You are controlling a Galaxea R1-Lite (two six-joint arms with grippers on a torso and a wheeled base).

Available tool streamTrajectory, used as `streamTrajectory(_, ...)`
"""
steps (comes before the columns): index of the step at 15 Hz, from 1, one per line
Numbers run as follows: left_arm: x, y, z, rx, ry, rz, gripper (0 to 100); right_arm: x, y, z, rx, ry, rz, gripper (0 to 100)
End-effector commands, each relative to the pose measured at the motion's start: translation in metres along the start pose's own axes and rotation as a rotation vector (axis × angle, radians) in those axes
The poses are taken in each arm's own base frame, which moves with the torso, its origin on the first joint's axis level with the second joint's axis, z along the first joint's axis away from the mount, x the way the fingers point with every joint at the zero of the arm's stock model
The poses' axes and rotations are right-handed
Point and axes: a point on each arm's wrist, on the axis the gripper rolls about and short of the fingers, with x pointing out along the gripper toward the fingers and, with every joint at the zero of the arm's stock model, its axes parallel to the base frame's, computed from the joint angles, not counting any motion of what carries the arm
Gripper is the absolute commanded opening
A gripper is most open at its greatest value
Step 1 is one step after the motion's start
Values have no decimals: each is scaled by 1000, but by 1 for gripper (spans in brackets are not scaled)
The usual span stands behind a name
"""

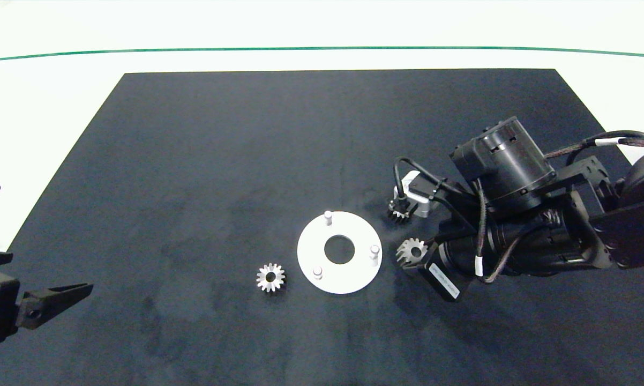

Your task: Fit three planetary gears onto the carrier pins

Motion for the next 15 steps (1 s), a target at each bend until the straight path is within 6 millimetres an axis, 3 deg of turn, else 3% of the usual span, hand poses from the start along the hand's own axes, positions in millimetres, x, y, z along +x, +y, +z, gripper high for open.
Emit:
streamTrajectory(1,0,0,0,0,3,0,100,-5,3,12,-13,-40,1,13)
streamTrajectory(9,1,0,-1,3,6,-2,100,14,9,29,-23,-44,2,13)
streamTrajectory(15,1,0,-1,3,6,-2,100,18,15,31,-17,-40,15,13)
